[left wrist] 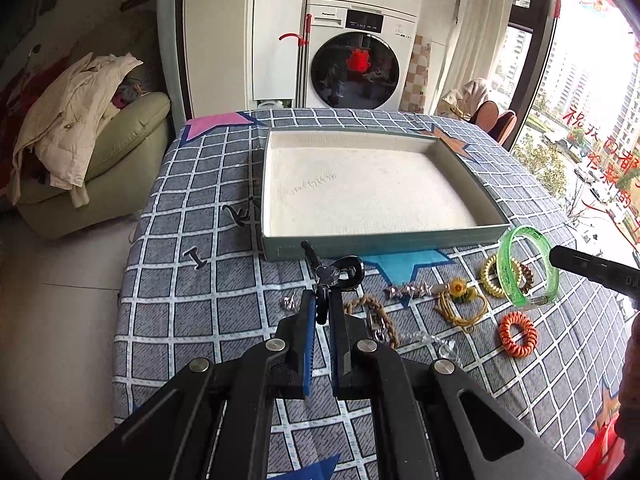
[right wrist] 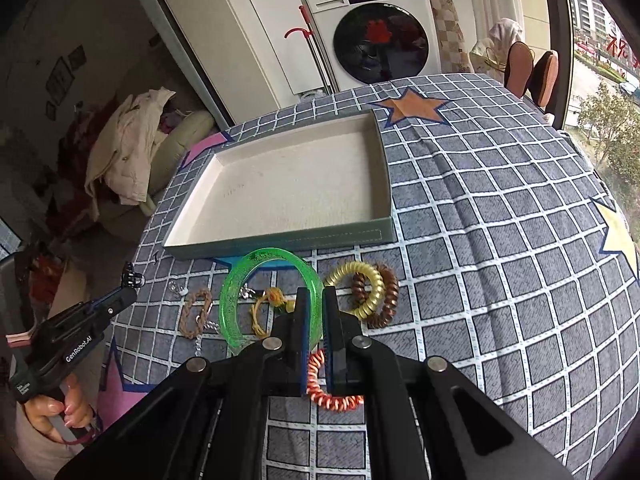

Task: Organize jewelry
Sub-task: 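Carry the claw clip and green bracelet into the tray and release both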

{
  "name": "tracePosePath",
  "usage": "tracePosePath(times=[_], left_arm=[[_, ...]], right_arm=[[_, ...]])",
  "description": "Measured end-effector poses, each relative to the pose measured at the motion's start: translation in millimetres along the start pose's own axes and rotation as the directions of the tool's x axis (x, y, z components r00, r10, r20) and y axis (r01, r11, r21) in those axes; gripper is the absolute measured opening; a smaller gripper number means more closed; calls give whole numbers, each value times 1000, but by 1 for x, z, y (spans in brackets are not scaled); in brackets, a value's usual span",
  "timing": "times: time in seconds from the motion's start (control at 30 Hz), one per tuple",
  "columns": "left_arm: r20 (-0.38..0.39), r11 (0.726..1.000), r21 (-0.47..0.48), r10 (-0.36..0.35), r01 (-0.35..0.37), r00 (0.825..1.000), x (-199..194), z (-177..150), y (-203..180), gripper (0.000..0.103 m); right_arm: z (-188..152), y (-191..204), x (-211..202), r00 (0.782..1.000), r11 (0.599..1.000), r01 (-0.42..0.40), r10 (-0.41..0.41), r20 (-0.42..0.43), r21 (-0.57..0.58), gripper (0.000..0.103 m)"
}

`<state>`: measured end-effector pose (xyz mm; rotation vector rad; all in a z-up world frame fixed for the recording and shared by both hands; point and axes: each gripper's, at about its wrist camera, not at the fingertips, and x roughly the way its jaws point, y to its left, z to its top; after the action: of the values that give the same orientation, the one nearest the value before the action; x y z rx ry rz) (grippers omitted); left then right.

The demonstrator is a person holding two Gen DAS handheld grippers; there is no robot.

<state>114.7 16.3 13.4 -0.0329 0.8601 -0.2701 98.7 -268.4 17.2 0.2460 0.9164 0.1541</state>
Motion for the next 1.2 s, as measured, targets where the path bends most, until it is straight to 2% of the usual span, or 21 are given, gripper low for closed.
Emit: tracePosePath(times=[0.17, 0.3, 0.4, 0.57, 0.87, 1.07, 1.2], left_arm=[[6, 1000, -17, -26, 27, 1000, 13, 37, 0, 26], [16, 1000, -3, -14, 14, 1000, 33, 68, -5, 26], [16, 1000, 15, -11, 11, 1000, 53, 89, -9, 26], [-26, 1000, 21, -4, 5, 1000, 99, 114, -10, 26], [-104, 1000, 20, 25, -23, 994, 159, 115, -9, 26], [-137, 998, 42, 62, -56, 989, 177, 103, -14, 26], [-116, 994, 66, 93, -85, 989, 178, 104, -18, 26]], right_arm=[[36, 7, 16, 1000, 1000, -31, 31, -2, 0, 6], [66, 9, 35, 999, 999, -35, 35, -12, 9, 6], [86, 7, 57, 999, 1000, -21, 22, -27, 19, 6], [112, -1, 97, 998, 999, 9, -7, -56, 41, 6], [126, -26, 160, 990, 995, 85, -79, -116, 55, 6], [131, -37, 172, 988, 992, 126, -123, -97, 20, 6], [139, -39, 177, 986, 989, 146, -145, -85, 9, 6]])
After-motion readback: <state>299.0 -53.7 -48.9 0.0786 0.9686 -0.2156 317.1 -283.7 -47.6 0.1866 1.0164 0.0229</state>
